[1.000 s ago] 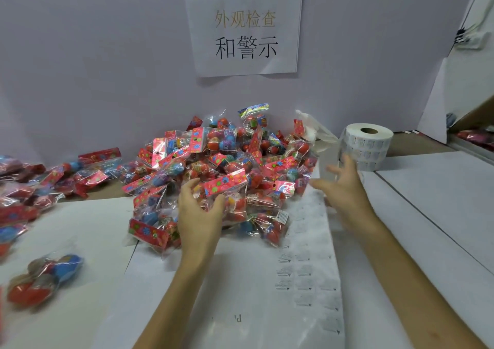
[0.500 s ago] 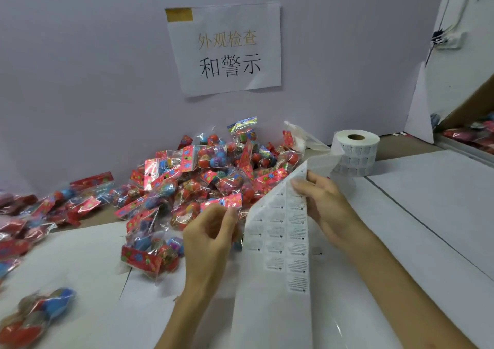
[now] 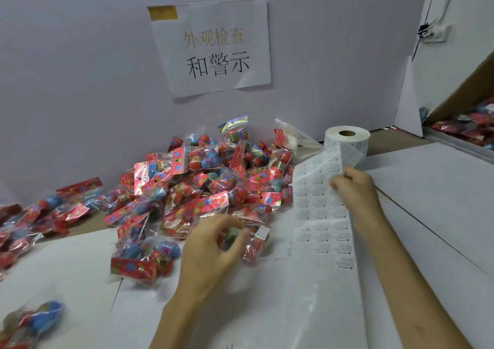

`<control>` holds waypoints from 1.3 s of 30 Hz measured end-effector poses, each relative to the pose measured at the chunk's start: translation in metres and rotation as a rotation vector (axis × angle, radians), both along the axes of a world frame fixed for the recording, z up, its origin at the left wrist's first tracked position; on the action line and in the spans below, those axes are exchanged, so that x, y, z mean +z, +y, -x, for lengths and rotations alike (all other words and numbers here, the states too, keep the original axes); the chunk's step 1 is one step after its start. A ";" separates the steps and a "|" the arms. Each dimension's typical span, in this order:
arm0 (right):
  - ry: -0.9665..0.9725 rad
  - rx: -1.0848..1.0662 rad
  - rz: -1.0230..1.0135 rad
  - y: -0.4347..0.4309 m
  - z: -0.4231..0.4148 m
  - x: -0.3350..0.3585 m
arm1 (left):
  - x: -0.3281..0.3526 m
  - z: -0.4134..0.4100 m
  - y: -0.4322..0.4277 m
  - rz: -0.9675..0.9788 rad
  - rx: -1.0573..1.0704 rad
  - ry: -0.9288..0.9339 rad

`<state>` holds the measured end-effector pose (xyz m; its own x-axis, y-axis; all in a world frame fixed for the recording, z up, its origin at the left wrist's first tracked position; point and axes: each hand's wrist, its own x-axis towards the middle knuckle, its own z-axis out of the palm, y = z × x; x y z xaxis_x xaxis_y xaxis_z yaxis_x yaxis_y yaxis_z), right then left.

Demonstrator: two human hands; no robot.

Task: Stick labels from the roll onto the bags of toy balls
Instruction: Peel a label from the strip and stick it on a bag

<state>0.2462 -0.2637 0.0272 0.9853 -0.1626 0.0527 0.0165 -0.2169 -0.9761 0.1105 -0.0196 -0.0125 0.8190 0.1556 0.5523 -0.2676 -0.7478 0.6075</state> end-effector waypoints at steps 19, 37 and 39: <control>0.055 0.813 -0.236 0.062 0.052 0.006 | 0.010 0.006 -0.020 -0.036 0.072 -0.431; -0.129 0.767 -0.214 0.067 0.051 -0.007 | 0.019 0.004 -0.020 0.867 -0.131 0.120; -0.131 0.820 -0.143 0.067 0.053 -0.007 | 0.019 0.003 -0.020 0.877 -0.043 0.075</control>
<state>0.1930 -0.1964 0.0197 0.7817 0.5880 0.2080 0.2296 0.0387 -0.9725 0.1076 -0.0391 0.0066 0.8631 0.4666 0.1931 -0.2215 0.0061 0.9751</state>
